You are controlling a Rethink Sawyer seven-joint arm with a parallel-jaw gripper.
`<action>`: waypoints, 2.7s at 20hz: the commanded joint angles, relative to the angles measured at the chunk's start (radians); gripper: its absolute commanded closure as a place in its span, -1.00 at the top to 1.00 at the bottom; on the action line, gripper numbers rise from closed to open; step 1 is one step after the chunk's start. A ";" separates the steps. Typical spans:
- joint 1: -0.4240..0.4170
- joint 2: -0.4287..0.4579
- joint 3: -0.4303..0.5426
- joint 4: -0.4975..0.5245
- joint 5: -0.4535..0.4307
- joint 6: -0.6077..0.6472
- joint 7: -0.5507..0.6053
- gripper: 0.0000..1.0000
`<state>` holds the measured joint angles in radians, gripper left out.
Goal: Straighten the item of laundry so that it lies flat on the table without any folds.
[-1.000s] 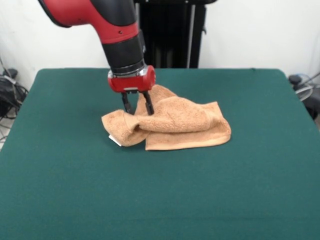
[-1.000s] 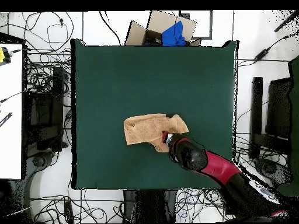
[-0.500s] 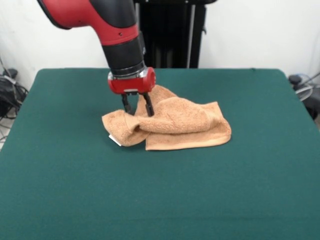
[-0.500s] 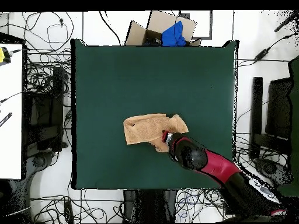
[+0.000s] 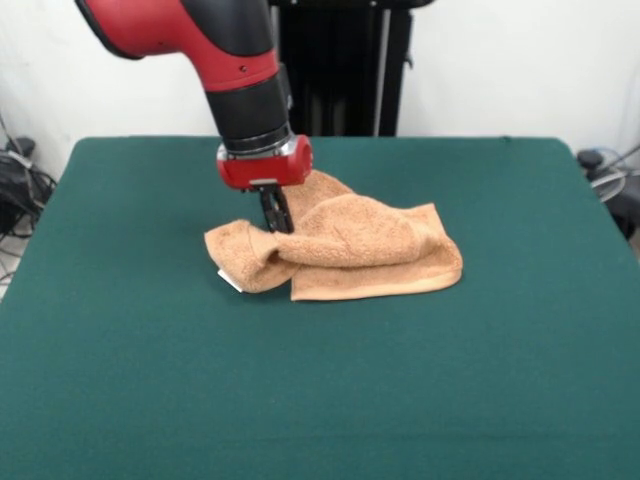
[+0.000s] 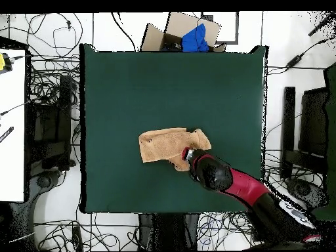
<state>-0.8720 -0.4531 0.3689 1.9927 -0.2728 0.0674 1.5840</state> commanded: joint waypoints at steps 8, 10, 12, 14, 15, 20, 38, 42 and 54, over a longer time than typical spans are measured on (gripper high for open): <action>0.037 -0.007 0.020 -0.050 -0.025 -0.019 0.110 -1.00; 0.035 -0.029 0.025 -0.041 -0.019 0.009 0.105 -1.00; 0.027 -0.064 0.034 -0.027 -0.008 0.057 0.093 -1.00; 0.019 -0.101 0.043 -0.011 0.002 0.101 0.083 -1.00; 0.017 -0.110 0.045 -0.006 0.005 0.114 0.080 -1.00; 0.009 -0.137 0.056 0.004 0.016 0.153 0.075 -1.00; 0.011 -0.124 0.063 -0.020 0.010 0.180 0.083 -1.00; 0.014 -0.121 0.061 -0.021 -0.014 0.135 0.081 1.00; 0.020 -0.106 0.051 -0.029 -0.009 0.129 0.090 1.00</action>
<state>-0.8777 -0.5932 0.3689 1.9973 -0.2699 0.2101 1.5840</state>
